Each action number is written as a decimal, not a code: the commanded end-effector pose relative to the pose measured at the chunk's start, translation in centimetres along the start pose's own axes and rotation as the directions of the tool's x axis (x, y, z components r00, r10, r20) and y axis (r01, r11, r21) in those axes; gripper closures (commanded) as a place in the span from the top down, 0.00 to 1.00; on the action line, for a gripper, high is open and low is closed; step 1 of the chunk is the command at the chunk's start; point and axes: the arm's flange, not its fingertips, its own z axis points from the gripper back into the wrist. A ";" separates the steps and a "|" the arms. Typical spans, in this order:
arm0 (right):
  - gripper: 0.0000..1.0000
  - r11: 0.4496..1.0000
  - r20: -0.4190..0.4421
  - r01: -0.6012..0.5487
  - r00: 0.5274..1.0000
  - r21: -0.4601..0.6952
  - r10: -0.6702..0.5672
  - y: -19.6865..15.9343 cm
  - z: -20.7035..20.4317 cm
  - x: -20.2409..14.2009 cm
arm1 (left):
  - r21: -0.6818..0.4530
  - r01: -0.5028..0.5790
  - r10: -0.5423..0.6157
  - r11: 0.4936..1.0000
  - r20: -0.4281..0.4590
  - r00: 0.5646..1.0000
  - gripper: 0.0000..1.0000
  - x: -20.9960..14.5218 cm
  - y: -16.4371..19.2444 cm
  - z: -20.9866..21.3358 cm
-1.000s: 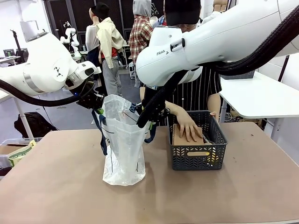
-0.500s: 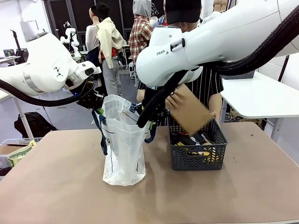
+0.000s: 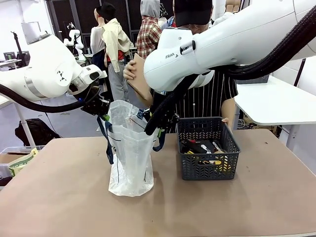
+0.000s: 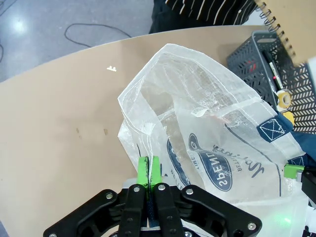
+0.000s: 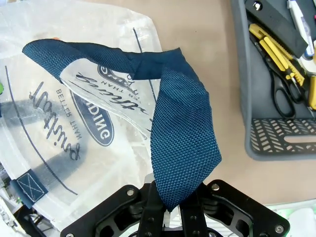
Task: Transfer purchased items from the store into the shopping bag.
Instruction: Move the Reusable shopping bag to the right side of the table.
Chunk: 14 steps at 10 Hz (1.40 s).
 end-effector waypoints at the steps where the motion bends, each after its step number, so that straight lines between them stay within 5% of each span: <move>1: 0.00 1.000 0.001 0.002 1.000 -0.002 -0.002 -0.2 0.0 0.0 | 0.007 0.002 -0.002 1.000 0.000 1.000 0.00 -0.1 0.0 0.1; 14: 0.00 1.000 0.001 0.002 1.000 -0.002 -0.002 -0.2 0.0 0.0 | 0.007 0.002 -0.002 1.000 0.000 1.000 0.00 -0.1 0.0 0.1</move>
